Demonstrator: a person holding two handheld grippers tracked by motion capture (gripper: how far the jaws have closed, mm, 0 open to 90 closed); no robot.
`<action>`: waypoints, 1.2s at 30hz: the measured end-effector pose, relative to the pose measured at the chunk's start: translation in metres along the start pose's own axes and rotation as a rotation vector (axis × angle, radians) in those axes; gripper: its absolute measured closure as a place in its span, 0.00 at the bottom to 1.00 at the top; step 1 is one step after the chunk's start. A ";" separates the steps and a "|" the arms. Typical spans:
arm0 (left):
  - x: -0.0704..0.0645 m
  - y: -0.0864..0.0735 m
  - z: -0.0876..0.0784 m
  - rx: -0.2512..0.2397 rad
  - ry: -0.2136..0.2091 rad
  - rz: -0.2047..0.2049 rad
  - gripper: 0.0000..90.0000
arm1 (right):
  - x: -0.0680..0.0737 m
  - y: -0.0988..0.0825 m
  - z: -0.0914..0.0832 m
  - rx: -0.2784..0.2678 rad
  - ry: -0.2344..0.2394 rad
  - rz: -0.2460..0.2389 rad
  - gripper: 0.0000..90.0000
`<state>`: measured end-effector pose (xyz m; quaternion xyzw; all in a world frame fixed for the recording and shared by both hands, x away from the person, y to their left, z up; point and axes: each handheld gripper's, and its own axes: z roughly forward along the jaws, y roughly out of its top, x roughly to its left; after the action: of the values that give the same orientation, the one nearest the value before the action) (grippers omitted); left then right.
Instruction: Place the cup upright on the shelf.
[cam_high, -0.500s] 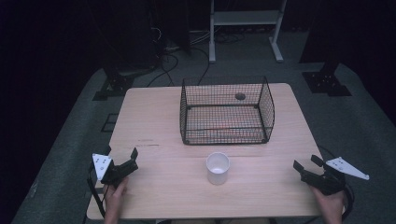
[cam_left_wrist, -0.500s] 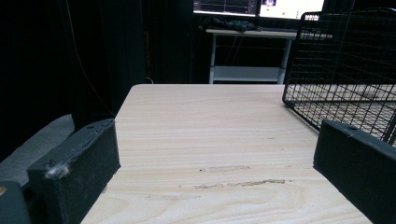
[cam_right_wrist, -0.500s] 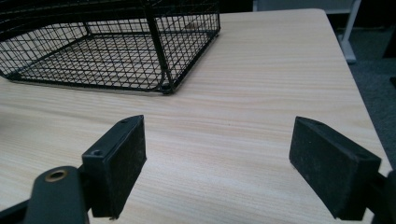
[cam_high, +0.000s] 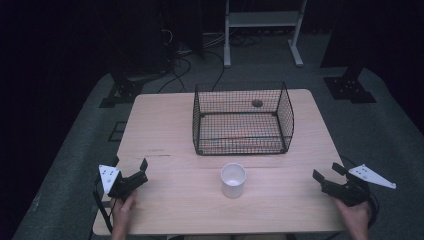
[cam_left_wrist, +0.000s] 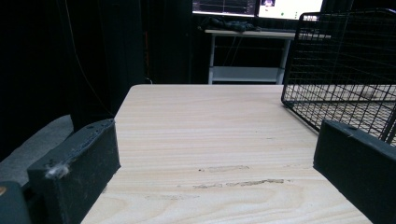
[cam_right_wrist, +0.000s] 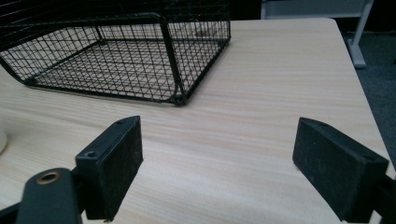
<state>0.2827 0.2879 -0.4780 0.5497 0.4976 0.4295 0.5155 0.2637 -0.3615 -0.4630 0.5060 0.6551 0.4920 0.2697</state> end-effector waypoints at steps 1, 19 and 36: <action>0.000 0.000 0.000 0.000 0.000 0.000 0.00 | 0.000 0.000 0.000 0.000 0.000 0.000 0.16; 0.000 0.000 0.000 -0.001 -0.001 0.004 0.00 | 0.034 0.033 0.011 0.023 0.090 -0.112 0.15; -0.001 0.000 0.000 -0.001 -0.002 0.005 0.00 | 0.058 0.037 0.021 0.075 0.174 -0.176 0.14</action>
<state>0.2825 0.2872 -0.4781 0.5512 0.4956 0.4306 0.5150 0.2768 -0.2995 -0.4284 0.4118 0.7356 0.4839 0.2348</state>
